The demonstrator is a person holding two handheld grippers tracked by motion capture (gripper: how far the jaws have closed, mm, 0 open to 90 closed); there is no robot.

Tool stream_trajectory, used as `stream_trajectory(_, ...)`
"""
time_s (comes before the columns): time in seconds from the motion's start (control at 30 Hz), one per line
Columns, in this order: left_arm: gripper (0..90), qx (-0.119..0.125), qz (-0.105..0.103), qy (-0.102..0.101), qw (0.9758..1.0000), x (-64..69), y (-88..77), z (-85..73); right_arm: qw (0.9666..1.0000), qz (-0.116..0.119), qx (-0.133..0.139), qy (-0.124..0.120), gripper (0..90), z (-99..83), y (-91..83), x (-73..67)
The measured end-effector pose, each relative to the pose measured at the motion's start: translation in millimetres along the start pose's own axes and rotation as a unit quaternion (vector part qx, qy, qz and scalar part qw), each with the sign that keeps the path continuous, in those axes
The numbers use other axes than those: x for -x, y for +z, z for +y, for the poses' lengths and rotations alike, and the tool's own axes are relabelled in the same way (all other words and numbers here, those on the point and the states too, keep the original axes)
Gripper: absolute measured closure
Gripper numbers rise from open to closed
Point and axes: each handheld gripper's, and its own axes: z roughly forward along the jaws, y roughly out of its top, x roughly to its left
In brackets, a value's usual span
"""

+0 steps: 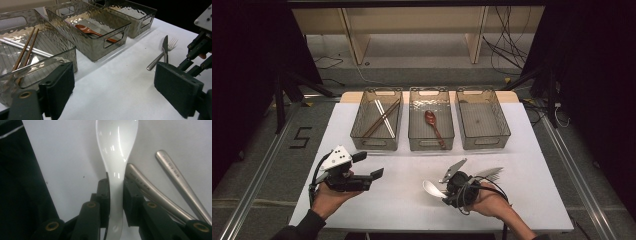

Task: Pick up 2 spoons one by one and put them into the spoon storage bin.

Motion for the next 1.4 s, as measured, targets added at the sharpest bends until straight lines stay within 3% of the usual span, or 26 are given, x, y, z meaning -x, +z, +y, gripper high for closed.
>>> stream_trajectory(0.27,16.3,0.002,0.000,-0.002,1.0000,0.1,0.0,0.0,0.9979,0.013,0.048,0.041,77.4,-1.8,-9.0,12.9)
stream_trajectory(0.4,16.3,0.002,0.000,-0.002,1.0000,0.2,0.3,0.0,0.9940,0.028,0.083,0.065,77.6,-2.4,-15.1,18.6)
stream_trajectory(0.57,16.3,0.002,0.000,-0.003,1.0000,0.1,0.3,-0.1,0.9909,0.026,0.106,0.080,77.8,-2.2,-18.7,24.9)
stream_trajectory(0.83,16.3,0.002,0.001,-0.004,1.0000,-0.1,0.3,-0.1,0.9860,-0.006,0.135,0.097,78.0,4.3,-29.7,36.6)
stream_trajectory(1.1,16.3,0.003,0.001,-0.004,1.0000,-0.5,0.2,0.0,0.9762,-0.029,0.176,0.124,78.0,17.2,-46.1,57.1)
stream_trajectory(1.4,16.3,0.005,0.002,-0.002,1.0000,-1.2,-0.9,0.3,0.9668,-0.049,0.204,0.146,78.1,40.2,-55.8,79.0)
